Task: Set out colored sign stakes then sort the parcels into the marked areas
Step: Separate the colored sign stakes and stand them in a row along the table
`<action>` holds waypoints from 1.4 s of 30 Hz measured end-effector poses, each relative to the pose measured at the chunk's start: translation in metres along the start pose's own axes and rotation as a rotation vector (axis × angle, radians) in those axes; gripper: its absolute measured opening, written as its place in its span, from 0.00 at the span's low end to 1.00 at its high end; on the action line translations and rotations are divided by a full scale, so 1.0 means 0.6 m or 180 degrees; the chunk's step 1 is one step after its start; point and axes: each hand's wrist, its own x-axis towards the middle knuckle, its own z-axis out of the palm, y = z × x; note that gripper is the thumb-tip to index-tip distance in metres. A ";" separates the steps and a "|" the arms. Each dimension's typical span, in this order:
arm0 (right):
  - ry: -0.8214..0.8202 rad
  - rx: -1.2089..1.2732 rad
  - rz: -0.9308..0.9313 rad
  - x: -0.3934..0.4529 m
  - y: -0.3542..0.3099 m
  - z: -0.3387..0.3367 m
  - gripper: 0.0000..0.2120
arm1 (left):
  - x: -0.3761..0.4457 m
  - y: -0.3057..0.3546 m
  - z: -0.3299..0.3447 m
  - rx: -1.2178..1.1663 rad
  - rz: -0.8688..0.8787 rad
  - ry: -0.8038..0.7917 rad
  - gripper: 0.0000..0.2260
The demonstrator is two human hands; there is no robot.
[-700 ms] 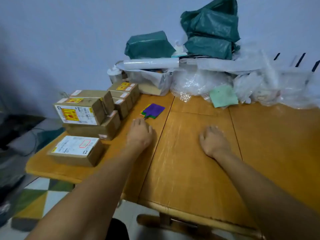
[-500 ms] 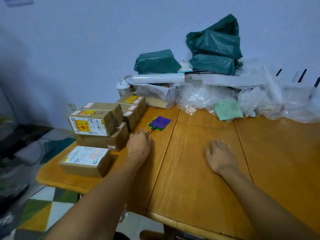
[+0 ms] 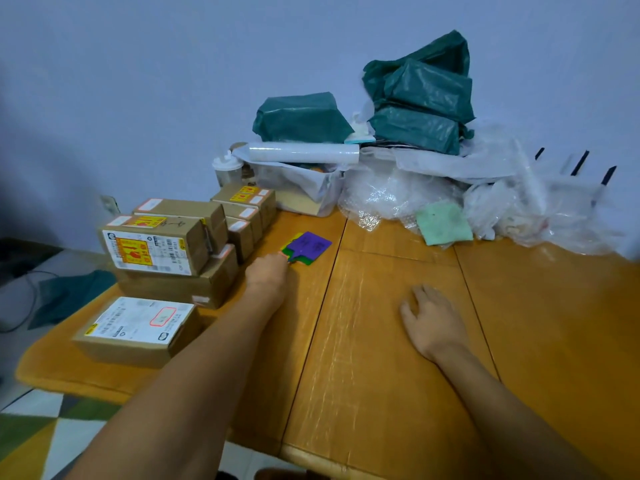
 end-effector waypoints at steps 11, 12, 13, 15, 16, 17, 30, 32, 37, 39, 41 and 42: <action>0.0033 0.0049 -0.0094 0.005 0.006 0.005 0.31 | -0.047 0.038 -0.003 -0.0691 -0.0207 -0.0020 0.16; 0.0079 0.0037 -0.0102 0.005 0.007 0.007 0.30 | -0.056 0.051 -0.003 -0.0781 -0.0176 0.0023 0.17; 0.0159 0.0023 -0.0122 0.004 0.005 0.007 0.29 | -0.066 0.067 -0.001 -0.0949 -0.0163 0.0076 0.17; 0.0451 0.0257 -0.0202 0.000 -0.013 0.007 0.25 | -0.085 0.105 0.015 -0.1528 -0.0127 0.0206 0.15; 0.0612 0.0590 -0.0228 -0.004 -0.028 0.006 0.22 | -0.095 0.125 0.024 -0.1831 -0.0099 0.0297 0.12; 0.0717 0.1038 -0.0256 -0.008 -0.047 0.005 0.19 | -0.108 0.145 0.032 -0.2087 -0.0062 0.0384 0.10; 0.0555 0.4094 0.0473 0.030 -0.161 -0.014 0.08 | -0.156 0.192 0.053 -0.2560 0.0773 0.0828 0.11; 0.0574 0.4005 0.0339 0.033 -0.154 -0.015 0.07 | -0.160 0.188 0.055 -0.3207 0.0869 0.0764 0.10; 0.0577 0.3749 -0.0006 0.023 -0.144 -0.037 0.08 | -0.152 0.188 0.040 -0.5117 0.0422 -0.0516 0.08; 0.0330 0.3869 -0.0061 0.020 -0.138 -0.050 0.09 | -0.143 0.189 0.032 -0.5665 0.0300 -0.0941 0.10; 0.0226 0.3838 -0.0122 0.023 -0.130 -0.057 0.08 | -0.141 0.187 0.029 -0.5821 0.0343 -0.1200 0.09; 0.0237 0.3771 -0.0154 0.024 -0.125 -0.060 0.08 | -0.143 0.186 0.027 -0.5878 0.0443 -0.1325 0.09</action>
